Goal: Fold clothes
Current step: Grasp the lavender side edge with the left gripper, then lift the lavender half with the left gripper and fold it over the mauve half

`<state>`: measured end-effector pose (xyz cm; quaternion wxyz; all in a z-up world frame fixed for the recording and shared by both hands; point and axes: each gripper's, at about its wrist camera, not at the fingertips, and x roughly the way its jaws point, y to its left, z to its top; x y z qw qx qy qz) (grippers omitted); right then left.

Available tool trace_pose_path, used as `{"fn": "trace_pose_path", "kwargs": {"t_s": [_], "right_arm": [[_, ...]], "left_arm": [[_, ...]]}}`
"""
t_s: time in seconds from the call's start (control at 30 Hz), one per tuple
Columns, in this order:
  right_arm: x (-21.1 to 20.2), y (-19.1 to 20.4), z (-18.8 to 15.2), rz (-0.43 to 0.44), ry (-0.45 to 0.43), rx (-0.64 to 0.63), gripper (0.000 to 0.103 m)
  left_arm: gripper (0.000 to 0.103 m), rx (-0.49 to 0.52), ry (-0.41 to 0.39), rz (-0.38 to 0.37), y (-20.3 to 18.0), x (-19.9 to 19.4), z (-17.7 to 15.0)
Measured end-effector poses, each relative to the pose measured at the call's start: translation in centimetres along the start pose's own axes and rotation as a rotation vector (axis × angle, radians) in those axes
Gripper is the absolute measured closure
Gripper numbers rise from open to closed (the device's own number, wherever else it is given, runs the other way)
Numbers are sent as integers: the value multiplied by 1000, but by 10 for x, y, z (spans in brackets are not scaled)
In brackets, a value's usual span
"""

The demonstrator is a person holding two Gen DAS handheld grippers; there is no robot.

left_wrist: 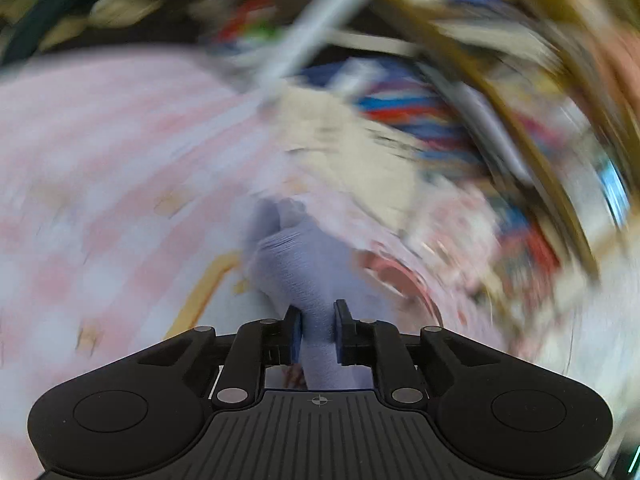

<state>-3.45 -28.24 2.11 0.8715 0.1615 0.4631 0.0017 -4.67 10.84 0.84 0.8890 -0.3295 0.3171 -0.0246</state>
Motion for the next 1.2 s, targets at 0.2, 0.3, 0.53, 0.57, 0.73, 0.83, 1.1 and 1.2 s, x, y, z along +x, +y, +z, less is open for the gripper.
{"fn": "trace_pose_path", "kwargs": {"t_s": [0.2,0.3,0.53,0.57,0.73,0.83,1.1,1.2], "right_arm": [[4,0,0,-4,2,-10,72],[6,-1,-1,-2,6,-6,72],[10,3,-1,-21,9,-20,72],[10,4,-1,-23,8,-21,72],[15,8,0,-11,14,-16,72],[19,17,-1,31,29,-43,71],[32,68,-8,160,63,-283,70],[36,85,-7,181,68,-357,67]], "left_arm": [[80,-294,118,37,43,25,-3],[78,-492,130,-13,64,34,-11],[80,-530,118,-46,62,50,-14],[84,-516,116,-47,60,52,-14],[87,-393,123,-8,58,46,0],[87,-385,99,11,68,40,7],[87,-391,14,63,105,20,31],[87,-384,-3,76,116,14,38]]}}
